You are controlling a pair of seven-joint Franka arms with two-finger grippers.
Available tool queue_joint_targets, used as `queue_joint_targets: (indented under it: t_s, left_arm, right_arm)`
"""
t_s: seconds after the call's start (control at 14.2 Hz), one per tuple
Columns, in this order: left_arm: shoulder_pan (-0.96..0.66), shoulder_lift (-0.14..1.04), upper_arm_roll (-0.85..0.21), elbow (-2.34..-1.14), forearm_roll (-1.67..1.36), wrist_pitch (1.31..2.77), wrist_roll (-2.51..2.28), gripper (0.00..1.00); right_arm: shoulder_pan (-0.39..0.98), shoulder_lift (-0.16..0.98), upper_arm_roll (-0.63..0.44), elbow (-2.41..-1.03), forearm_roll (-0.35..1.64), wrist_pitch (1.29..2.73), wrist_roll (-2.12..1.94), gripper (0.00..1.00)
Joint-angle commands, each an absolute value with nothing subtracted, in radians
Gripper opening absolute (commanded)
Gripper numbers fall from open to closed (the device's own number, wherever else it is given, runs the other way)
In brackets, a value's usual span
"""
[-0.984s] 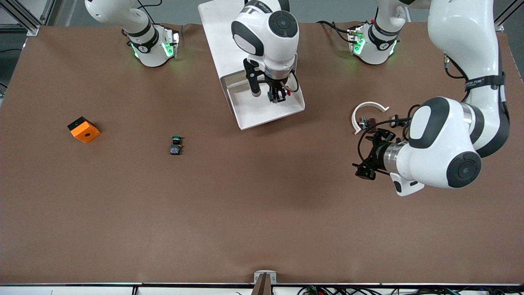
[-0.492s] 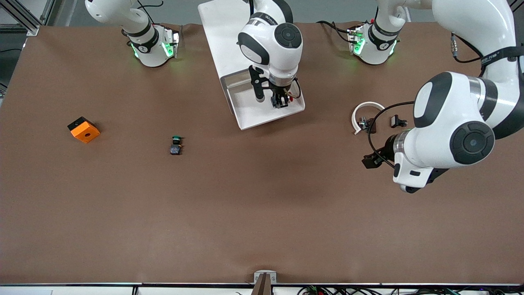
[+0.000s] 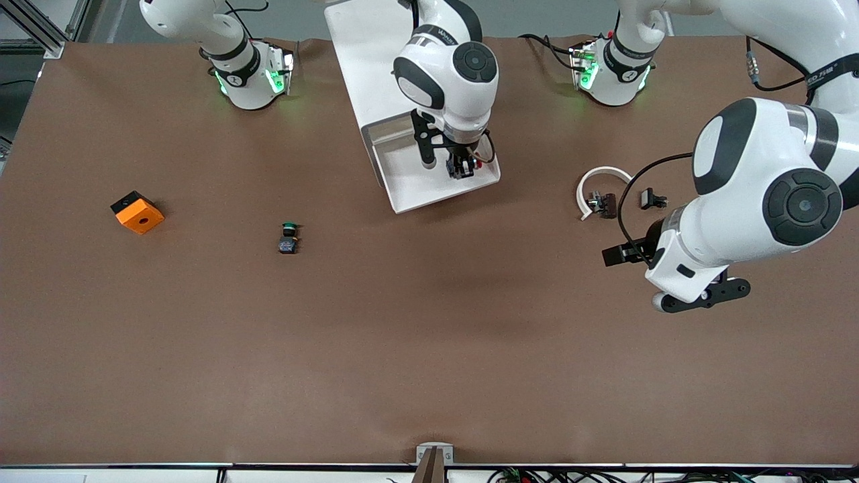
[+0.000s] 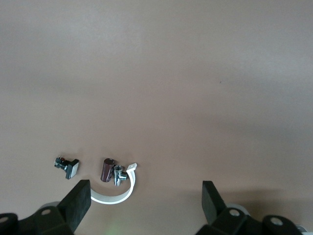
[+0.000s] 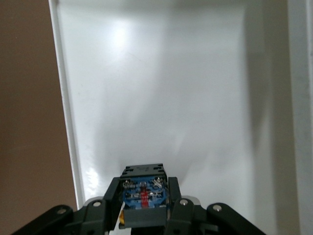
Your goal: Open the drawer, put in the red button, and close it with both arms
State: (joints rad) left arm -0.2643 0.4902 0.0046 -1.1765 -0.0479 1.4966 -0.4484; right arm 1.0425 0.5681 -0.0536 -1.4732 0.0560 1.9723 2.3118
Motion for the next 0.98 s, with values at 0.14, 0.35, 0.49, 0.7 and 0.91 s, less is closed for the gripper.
queue_joint_targets:
  t_s: [0.14,0.35,0.49,0.7,0.91]
  left_arm:
    - [-0.262,0.362,-0.044,-1.443,-0.029,1.782,-0.316,1.00]
    - [-0.273,0.350,-0.069,-1.517,-0.028,1.855,-0.313,1.00]
    - [-0.279,0.356,-0.087,-1.526,-0.028,1.861,-0.313,1.00]
    - [-0.342,0.386,-0.091,-1.532,0.030,1.876,-0.313,1.00]
    - [-0.412,0.419,-0.091,-1.586,0.061,1.978,-0.334,1.00]
  right_arm:
    - [1.037,0.589,-0.060,-1.411,0.060,1.938,2.254,1.00]
    - [1.006,0.584,-0.057,-1.347,0.064,1.804,2.084,1.00]
    - [0.977,0.577,-0.055,-1.330,0.069,1.738,1.950,1.00]
    - [0.939,0.505,-0.066,-1.336,0.089,1.651,1.622,1.00]
    - [0.832,0.444,-0.071,-1.335,0.091,1.565,1.351,1.00]
